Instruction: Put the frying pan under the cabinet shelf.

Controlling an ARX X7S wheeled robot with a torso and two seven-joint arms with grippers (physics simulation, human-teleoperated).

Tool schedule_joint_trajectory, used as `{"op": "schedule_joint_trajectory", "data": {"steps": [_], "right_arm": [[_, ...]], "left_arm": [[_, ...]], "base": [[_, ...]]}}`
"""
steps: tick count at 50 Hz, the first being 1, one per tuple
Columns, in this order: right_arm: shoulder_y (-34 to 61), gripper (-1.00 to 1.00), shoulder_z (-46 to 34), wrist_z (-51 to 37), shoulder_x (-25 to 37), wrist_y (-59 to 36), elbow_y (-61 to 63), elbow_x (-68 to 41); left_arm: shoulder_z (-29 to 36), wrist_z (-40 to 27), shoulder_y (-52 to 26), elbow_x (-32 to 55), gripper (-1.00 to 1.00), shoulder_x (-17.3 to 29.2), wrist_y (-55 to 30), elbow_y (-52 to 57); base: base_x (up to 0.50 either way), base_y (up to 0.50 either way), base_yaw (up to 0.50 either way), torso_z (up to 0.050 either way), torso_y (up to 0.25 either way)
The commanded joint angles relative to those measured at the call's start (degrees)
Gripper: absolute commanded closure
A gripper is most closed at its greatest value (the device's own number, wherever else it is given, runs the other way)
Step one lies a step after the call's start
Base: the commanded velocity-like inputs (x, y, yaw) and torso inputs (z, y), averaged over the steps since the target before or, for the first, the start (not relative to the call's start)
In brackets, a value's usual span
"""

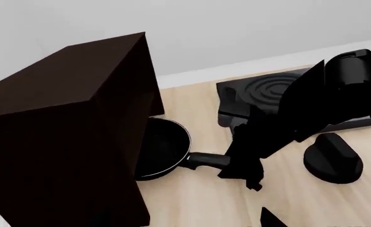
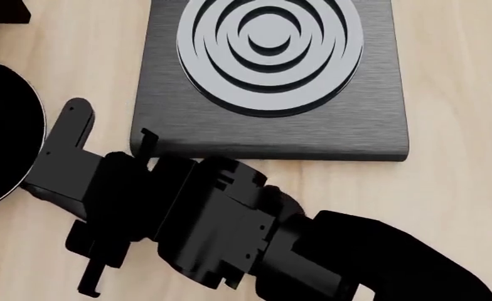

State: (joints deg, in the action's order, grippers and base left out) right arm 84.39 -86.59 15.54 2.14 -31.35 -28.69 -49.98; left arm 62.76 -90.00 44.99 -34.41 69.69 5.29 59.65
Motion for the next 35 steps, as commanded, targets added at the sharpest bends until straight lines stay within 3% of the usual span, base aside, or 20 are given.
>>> {"op": "schedule_joint_trajectory", "data": {"steps": [1, 12, 25, 35], "right_arm": [[-1.95, 1.00, -2.29, 6.21, -2.14, -0.97, 3.53, -11.21], [-1.95, 1.00, -2.29, 6.21, -2.14, -0.97, 3.53, -11.21], [-1.95, 1.00, -2.29, 6.21, -2.14, -0.97, 3.53, -11.21], [-1.95, 1.00, -2.29, 6.21, -2.14, -0.97, 3.53, -11.21]], "left_arm": [[-1.25, 0.00, 0.00, 2.37, -1.00, -1.02, 0.26, 0.09], [-4.10, 0.00, 0.00, 6.65, -1.00, -3.65, -0.50, 0.29], [-18.96, 0.00, 0.00, 23.56, -1.00, -1.32, 4.63, -1.74], [-28.16, 0.00, 0.00, 35.38, -1.00, 1.69, 13.36, -8.27]], "base": [[0.00, 0.00, 0.00, 0.000, 0.000], [0.00, 0.00, 0.00, 0.000, -0.001], [0.00, 0.00, 0.00, 0.000, -0.002], [0.00, 0.00, 0.00, 0.000, -0.002]]}}
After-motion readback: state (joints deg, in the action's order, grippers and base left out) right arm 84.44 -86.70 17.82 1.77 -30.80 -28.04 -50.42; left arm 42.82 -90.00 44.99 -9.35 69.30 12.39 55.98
